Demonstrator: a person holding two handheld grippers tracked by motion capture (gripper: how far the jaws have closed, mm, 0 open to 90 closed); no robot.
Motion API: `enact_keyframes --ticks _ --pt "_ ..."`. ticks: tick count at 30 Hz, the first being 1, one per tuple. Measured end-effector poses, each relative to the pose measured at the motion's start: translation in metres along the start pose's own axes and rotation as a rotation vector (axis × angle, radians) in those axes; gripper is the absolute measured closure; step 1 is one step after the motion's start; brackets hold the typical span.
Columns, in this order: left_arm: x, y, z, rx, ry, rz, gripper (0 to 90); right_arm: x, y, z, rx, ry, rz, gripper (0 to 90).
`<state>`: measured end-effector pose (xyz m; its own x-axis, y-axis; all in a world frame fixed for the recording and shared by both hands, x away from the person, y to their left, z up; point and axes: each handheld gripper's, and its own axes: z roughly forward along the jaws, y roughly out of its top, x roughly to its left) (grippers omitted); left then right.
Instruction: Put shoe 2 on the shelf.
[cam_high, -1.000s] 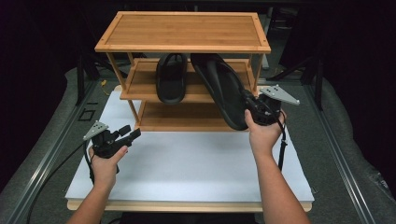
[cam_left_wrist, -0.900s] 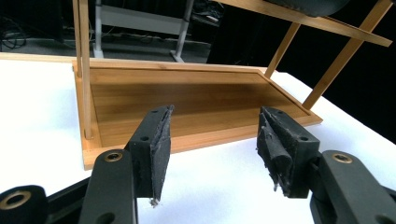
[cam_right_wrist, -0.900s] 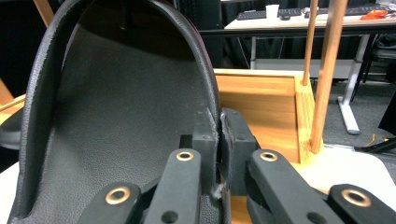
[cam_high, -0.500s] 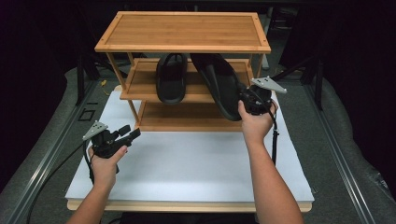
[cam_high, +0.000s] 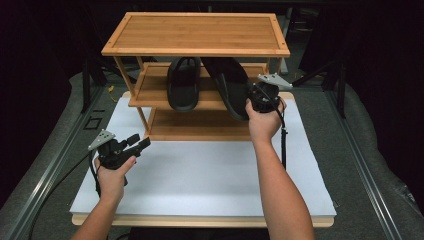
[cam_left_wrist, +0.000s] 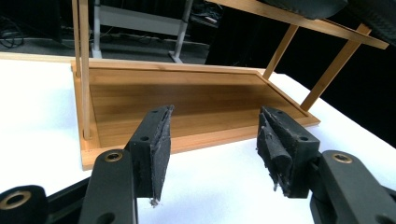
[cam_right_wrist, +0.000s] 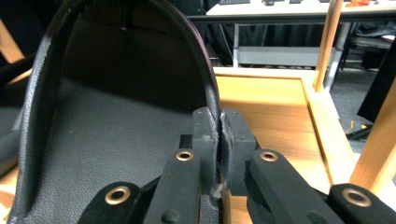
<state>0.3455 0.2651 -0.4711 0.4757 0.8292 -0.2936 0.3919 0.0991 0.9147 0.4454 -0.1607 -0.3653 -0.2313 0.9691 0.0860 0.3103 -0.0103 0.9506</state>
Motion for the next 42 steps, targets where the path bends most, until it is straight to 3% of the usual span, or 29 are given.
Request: enact_keyframes --ticks 11,13,15,19,21,23,27,34,37,42 --pt "0.000 0.000 0.001 0.001 0.000 0.002 44.6 0.001 0.000 0.014 0.012 -0.050 0.026 85.1" --pt "0.000 0.000 0.000 0.000 -0.001 0.002 44.6 0.002 0.000 0.015 0.020 -0.039 0.033 84.8" --pt "0.000 0.000 0.000 0.001 -0.001 0.003 44.6 0.003 0.000 0.017 0.026 -0.066 0.036 84.4" --pt "-0.001 0.000 0.001 0.001 -0.004 0.006 44.6 0.006 -0.001 0.018 0.012 -0.019 0.073 81.6" --pt "-0.002 0.000 0.002 0.002 -0.004 0.007 44.6 0.010 0.000 0.019 -0.021 -0.075 0.072 79.8" --pt "-0.002 0.000 0.002 0.007 -0.001 0.016 44.6 0.009 0.001 0.017 0.013 -0.039 0.070 74.9" --pt "-0.005 0.000 0.006 0.022 -0.003 0.029 44.6 0.004 -0.002 0.008 -0.006 0.036 0.074 71.2" --pt "-0.015 0.010 0.018 0.045 -0.005 0.068 44.1 0.002 -0.004 -0.019 -0.029 0.066 0.002 66.6" --pt "-0.019 0.020 0.024 0.032 -0.011 0.091 44.1 0.000 -0.002 -0.029 -0.012 0.105 0.000 65.6" --pt "-0.023 0.041 0.031 0.011 0.008 0.100 42.3 0.002 -0.003 -0.041 -0.021 0.121 -0.026 63.2"
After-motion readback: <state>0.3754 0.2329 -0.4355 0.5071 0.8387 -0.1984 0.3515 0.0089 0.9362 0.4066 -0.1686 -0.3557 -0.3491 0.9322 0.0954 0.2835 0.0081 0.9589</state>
